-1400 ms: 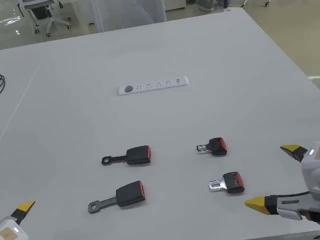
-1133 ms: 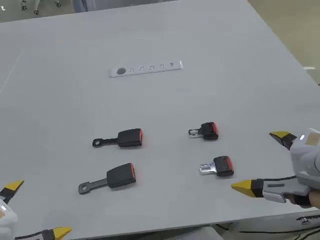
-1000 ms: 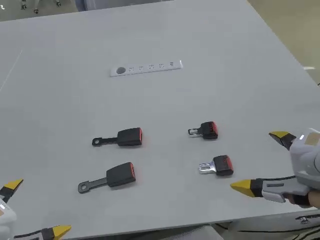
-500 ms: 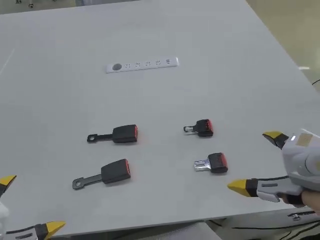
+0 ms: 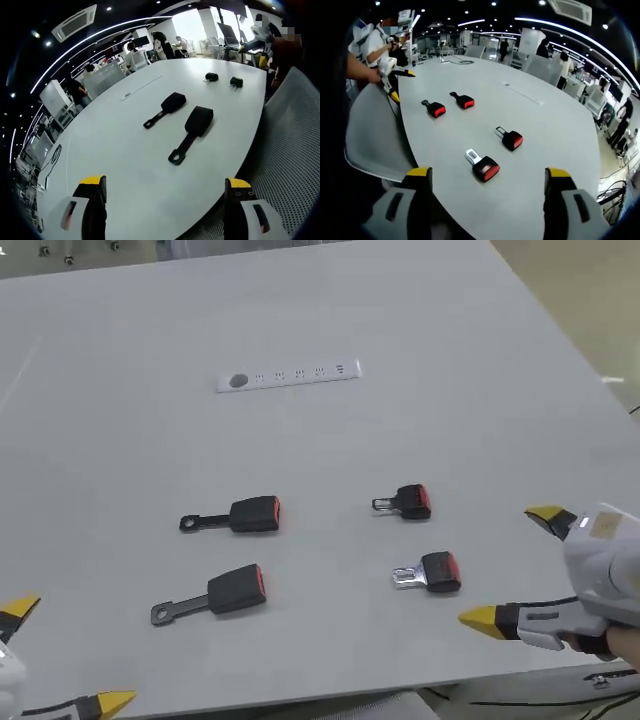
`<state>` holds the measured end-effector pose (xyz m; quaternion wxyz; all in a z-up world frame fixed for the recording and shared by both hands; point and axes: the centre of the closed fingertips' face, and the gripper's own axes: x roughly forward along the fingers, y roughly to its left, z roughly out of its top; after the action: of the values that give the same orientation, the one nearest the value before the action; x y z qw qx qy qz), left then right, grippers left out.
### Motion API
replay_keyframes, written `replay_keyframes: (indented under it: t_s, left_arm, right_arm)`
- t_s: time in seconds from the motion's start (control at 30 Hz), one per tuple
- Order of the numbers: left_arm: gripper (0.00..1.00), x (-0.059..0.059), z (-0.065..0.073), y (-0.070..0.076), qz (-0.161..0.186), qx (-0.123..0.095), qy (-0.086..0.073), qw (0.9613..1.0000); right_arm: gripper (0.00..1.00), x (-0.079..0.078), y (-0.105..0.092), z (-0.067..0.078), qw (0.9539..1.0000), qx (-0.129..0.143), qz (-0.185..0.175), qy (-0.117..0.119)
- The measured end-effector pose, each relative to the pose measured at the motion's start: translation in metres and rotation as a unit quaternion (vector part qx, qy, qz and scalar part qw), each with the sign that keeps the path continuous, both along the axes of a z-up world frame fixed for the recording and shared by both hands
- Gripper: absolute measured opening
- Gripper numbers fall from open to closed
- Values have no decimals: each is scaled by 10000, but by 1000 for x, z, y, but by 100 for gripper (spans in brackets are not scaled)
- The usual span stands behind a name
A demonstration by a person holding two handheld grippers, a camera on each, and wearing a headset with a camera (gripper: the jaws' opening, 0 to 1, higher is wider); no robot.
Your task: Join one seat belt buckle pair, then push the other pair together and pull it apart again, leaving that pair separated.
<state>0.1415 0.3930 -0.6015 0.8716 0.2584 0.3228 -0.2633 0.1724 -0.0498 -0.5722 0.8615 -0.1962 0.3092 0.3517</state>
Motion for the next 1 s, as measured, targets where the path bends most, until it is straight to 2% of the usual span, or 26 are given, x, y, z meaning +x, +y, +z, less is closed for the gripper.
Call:
replay_keyframes:
  t_s: [0.2, 0.5, 0.73, 0.8, 0.83, 0.9, 1.0]
  left_arm:
    - [98, 1, 0, 4, -3, 108, -7, 9999]
    - [98, 1, 1, 0, -35, 89, -12, 10000]
    - [96, 0, 1, 0, -173, 257, 28, 9995]
    - [94, -1, 0, 2, -172, 289, 97, 9994]
    - [92, -4, -4, 3, -187, 330, 223, 9990]
    - [91, -6, -7, 4, -280, 435, 294, 9982]
    - [90, -7, -7, 0, -403, 458, 373, 9974]
  right_arm:
    - [93, 2, 0, 1, 10000, -21, 17, -17]
    - [89, 1, -2, 0, 9999, -99, 63, 33]
    - [87, 1, -5, 2, 9997, -192, 175, -29]
    - [86, 1, -4, 2, 9995, -212, 238, -30]
    - [83, 1, -4, 1, 9991, -242, 332, -40]
    - [81, 1, -4, 1, 9989, -279, 372, -34]
    - [80, 3, -3, -1, 9984, -348, 452, -30]
